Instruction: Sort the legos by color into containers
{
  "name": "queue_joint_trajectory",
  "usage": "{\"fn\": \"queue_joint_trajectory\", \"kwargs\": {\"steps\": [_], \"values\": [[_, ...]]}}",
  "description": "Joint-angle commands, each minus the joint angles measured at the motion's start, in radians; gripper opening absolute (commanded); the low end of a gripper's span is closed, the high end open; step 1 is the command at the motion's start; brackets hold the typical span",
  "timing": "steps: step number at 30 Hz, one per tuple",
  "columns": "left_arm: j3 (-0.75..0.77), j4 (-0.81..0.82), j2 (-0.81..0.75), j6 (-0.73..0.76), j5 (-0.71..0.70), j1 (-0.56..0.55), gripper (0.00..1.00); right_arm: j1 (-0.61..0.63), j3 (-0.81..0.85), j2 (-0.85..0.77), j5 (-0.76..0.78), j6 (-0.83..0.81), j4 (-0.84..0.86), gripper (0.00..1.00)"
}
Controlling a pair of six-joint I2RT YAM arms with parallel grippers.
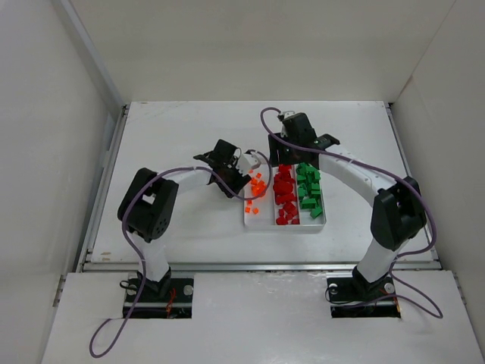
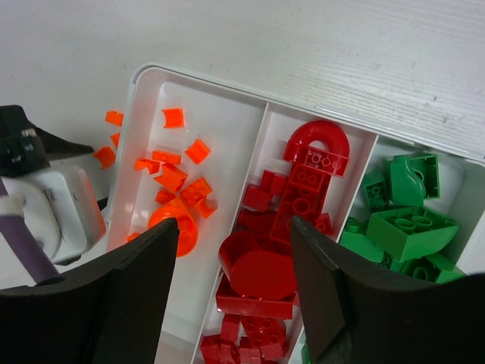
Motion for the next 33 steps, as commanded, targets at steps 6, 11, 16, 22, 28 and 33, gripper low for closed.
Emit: {"fn": "queue_joint_trajectory", "kwargs": {"steps": [6,11,16,22,28,33], "values": [[0.041,0.041,0.067,-0.079,-0.02,0.003,0.41,-0.004,0.003,-0.052,0.006,-0.008,0.012,0.66],[0.052,0.041,0.078,-0.09,-0.02,0.003,0.28,-0.013,0.003,-0.052,0.015,-0.008,0.012,0.66],[0.052,-0.004,0.078,-0.09,-0.02,0.012,0.05,-0.013,-0.006,-0.052,0.015,-0.008,0.012,0.66],[0.023,-0.047,0.006,-0.07,-0.02,0.06,0.0,-0.013,-0.006,-0.062,0.015,-0.008,0.012,0.66],[0.049,-0.056,-0.092,-0.071,-0.02,0.06,0.0,-0.013,-0.006,-0.062,0.015,-0.008,0.012,0.66],[0.097,-0.067,-0.123,-0.072,0.025,0.0,0.0,-0.013,0.005,-0.062,0.025,-0.008,0.012,0.66]]}}
